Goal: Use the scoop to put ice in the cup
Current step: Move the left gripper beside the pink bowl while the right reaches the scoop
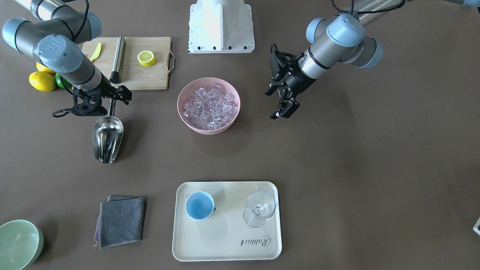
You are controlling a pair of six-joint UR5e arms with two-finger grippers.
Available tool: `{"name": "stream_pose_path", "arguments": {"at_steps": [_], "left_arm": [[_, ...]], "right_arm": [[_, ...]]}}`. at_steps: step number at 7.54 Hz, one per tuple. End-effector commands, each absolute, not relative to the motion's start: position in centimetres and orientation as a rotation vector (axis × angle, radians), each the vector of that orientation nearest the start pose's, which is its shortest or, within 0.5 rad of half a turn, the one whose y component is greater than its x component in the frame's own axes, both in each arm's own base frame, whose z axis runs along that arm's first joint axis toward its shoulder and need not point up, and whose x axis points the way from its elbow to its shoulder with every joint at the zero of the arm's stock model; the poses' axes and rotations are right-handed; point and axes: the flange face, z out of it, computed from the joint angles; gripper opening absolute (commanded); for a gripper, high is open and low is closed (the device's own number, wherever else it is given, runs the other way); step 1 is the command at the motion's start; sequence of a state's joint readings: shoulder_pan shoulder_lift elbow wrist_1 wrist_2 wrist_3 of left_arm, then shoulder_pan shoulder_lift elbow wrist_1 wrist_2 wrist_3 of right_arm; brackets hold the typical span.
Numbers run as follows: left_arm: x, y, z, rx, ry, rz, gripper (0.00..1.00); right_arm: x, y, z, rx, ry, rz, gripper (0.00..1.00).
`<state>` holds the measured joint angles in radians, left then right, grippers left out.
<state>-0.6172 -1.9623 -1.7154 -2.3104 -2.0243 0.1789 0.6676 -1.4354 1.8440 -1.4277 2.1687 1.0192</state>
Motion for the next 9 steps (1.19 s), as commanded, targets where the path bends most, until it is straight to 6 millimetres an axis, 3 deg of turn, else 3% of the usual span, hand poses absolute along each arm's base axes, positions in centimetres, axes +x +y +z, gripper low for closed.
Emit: {"name": "stream_pose_path", "arguments": {"at_steps": [1, 3, 5, 9], "left_arm": [[48.0, -42.0, 27.1, 1.086, 0.934, 1.276, 0.98], [49.0, -42.4, 27.4, 1.069, 0.933, 1.285, 0.98], [50.5, -42.0, 29.8, 1.017, 0.990, 1.329, 0.98], [50.5, -42.5, 31.0, 1.171, 1.025, 1.315, 0.98]], "right_arm": [[-38.1, -39.7, 44.6, -0.184, -0.775, -0.068, 0.94], [-38.1, -39.1, 44.4, -0.255, -0.810, -0.091, 0.94], [-37.5, -39.7, 44.6, -0.269, -0.797, -0.101, 0.94], [-37.9, -40.6, 44.9, -0.272, -0.773, -0.115, 0.91]]}}
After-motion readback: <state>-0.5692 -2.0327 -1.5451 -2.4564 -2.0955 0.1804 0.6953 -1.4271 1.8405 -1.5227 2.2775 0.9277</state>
